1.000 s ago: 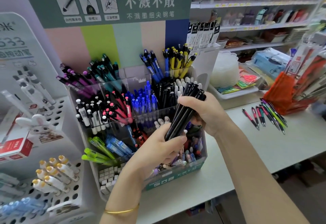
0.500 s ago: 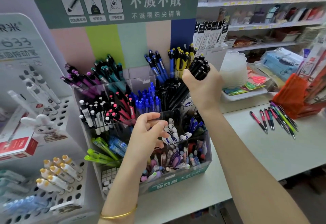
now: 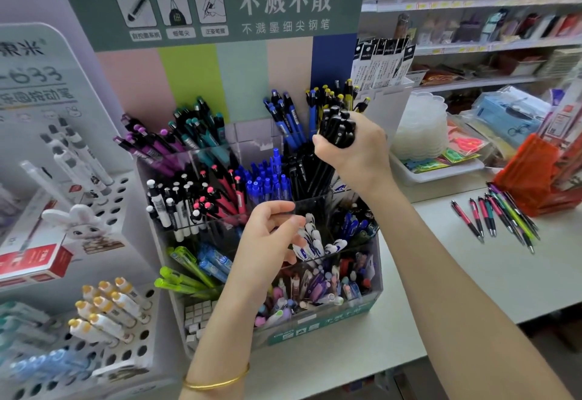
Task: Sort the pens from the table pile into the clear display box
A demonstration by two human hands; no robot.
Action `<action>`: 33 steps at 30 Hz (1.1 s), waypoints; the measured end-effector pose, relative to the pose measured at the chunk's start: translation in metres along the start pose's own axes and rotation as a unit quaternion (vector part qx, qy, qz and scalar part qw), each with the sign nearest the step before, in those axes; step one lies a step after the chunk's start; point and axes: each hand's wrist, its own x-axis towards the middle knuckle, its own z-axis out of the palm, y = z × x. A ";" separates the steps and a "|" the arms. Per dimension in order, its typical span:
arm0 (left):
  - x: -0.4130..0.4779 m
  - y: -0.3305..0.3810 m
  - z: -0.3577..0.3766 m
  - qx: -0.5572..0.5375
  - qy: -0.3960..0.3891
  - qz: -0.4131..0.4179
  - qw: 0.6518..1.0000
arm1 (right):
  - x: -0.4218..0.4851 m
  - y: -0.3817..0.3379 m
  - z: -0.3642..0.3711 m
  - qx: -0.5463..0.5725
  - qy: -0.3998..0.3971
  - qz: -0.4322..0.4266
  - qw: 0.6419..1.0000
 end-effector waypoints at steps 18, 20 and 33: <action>0.009 0.022 0.008 0.074 0.043 0.149 0.985 | -0.016 -0.013 0.008 -0.214 -0.021 -0.003 0.977; 0.011 0.024 0.009 0.100 0.053 0.176 0.978 | -0.023 -0.012 0.009 -0.253 -0.011 -0.035 0.967; 0.022 0.027 0.015 0.206 0.124 0.269 0.933 | -0.024 0.003 0.011 -0.232 -0.018 -0.176 0.957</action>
